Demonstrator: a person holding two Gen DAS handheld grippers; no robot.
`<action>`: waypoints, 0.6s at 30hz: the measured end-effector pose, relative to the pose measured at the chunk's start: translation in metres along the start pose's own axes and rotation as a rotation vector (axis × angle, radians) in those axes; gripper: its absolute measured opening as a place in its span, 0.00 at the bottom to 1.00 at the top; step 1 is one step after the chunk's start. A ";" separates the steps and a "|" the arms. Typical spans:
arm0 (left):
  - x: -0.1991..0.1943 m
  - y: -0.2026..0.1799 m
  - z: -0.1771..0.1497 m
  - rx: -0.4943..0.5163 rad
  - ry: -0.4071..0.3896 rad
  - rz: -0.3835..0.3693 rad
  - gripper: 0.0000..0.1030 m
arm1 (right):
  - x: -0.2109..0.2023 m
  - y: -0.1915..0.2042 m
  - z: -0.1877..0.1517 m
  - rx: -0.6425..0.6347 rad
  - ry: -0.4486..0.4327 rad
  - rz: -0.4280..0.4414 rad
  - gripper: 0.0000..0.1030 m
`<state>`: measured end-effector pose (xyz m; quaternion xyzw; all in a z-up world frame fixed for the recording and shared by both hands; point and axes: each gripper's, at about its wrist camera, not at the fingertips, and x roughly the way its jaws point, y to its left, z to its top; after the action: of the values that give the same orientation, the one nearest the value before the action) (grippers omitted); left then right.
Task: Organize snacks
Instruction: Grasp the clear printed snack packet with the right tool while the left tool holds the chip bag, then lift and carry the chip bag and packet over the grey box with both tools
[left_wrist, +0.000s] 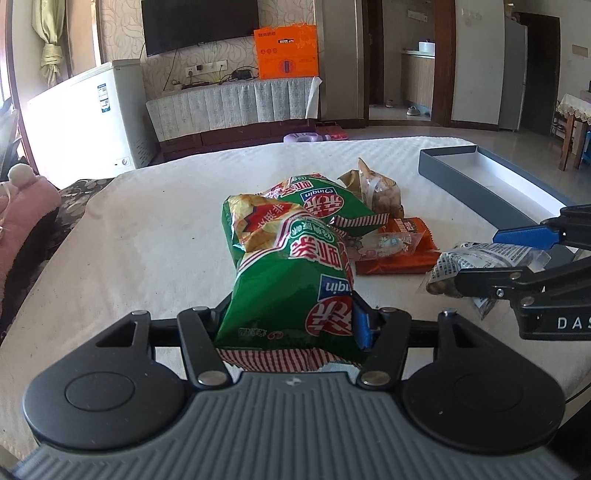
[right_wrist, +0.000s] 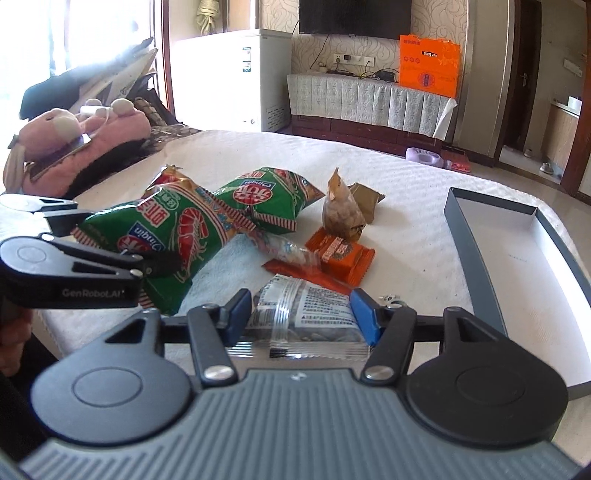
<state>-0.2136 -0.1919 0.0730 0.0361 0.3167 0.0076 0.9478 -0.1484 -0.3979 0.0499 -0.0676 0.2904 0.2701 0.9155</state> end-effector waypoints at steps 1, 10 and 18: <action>0.000 -0.001 0.001 0.003 -0.003 0.000 0.63 | -0.001 -0.001 0.001 0.002 -0.007 0.004 0.60; 0.006 -0.015 0.003 0.036 0.016 -0.024 0.63 | -0.012 -0.007 0.023 -0.021 -0.090 0.020 0.56; 0.009 -0.024 0.006 0.047 0.025 -0.032 0.62 | 0.002 -0.020 0.039 -0.062 -0.082 0.033 0.54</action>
<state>-0.2031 -0.2159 0.0702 0.0533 0.3290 -0.0147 0.9427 -0.1164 -0.4027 0.0803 -0.0801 0.2450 0.2967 0.9195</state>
